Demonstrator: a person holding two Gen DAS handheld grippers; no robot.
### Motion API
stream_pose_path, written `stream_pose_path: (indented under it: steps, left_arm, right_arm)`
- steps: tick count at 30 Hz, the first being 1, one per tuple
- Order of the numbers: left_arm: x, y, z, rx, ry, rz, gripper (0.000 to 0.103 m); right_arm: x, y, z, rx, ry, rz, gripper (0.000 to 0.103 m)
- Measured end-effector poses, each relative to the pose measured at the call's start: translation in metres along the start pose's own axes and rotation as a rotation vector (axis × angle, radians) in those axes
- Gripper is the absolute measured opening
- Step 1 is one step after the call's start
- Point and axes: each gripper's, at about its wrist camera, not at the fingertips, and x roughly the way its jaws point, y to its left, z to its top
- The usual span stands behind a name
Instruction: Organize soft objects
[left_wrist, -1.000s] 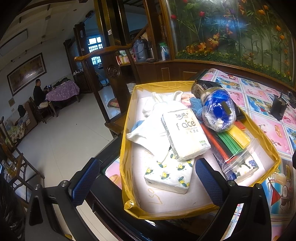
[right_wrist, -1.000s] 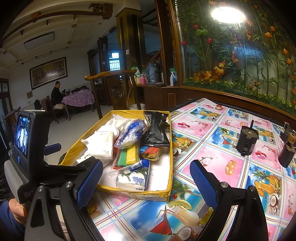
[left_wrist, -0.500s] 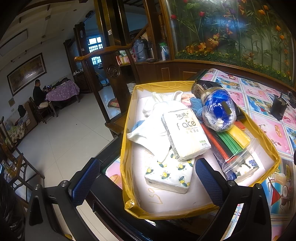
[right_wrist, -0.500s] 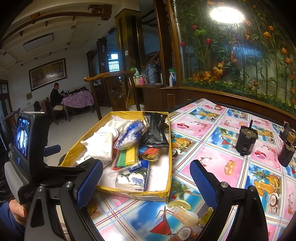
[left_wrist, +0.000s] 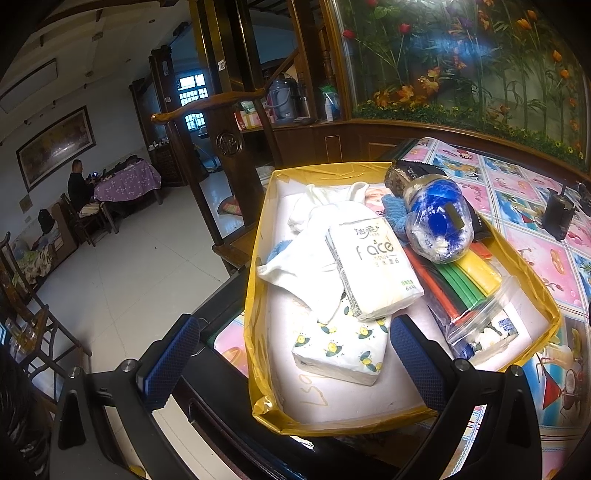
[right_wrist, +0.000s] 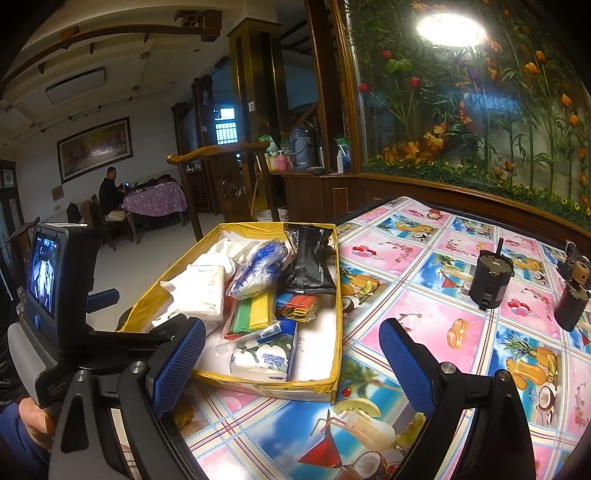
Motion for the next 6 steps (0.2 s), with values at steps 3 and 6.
stream_pose_path:
  steps: [3, 6]
  left_arm:
    - [-0.0017, -0.0003, -0.0012, 0.009, 0.006, 0.008, 0.103]
    - [-0.0021, -0.0006, 0.001, 0.003, 0.004, 0.009, 0.103]
  right_arm:
    - [-0.0001, 0.0, -0.0001, 0.0, 0.0, 0.0, 0.097]
    - [0.0, -0.0001, -0.0002, 0.0, 0.0, 0.0, 0.097]
